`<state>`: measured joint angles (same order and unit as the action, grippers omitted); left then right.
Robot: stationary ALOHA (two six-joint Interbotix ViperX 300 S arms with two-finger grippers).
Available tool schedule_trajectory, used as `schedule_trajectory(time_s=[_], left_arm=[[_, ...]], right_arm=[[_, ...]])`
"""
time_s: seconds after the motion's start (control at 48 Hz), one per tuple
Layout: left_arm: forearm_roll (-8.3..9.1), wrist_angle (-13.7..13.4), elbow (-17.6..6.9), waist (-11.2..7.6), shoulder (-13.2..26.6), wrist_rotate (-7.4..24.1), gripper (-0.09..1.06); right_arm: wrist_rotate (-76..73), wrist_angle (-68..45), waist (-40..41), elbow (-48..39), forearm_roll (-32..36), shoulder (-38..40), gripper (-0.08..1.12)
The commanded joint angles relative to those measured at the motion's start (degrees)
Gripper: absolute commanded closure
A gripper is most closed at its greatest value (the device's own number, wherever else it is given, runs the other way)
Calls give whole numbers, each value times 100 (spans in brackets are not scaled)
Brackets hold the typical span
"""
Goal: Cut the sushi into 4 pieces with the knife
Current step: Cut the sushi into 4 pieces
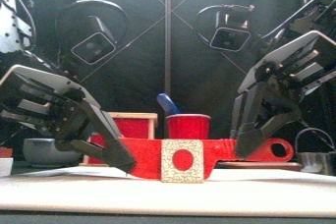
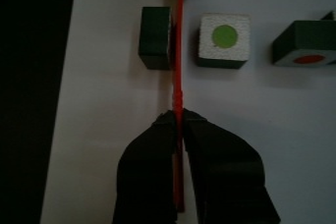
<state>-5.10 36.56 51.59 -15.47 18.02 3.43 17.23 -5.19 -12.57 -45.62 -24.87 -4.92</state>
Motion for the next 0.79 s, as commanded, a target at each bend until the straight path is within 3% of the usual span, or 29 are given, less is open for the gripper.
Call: schedule_trajectory(time_s=[0.021, 0.333, 0.438, 0.625, 0.792], left_arm=[[-9, -53, -149, -26, 123, 18, 61], [-9, -70, -193, -44, -237, 79, 60], [-26, -281, -202, 9, -510, 70, 57], [-35, -844, -229, 123, -1187, 79, 37], [-18, -879, -193, 211, -1564, 79, 17]], right_arm=[[18, 0, -44, 141, 0, -158, 102], [18, 18, -88, 123, 0, 88, 102], [26, 26, -79, 53, 26, 334, 102], [18, 158, -44, -255, 35, 1011, 102], [0, 492, 35, -650, -26, 1600, 102]])
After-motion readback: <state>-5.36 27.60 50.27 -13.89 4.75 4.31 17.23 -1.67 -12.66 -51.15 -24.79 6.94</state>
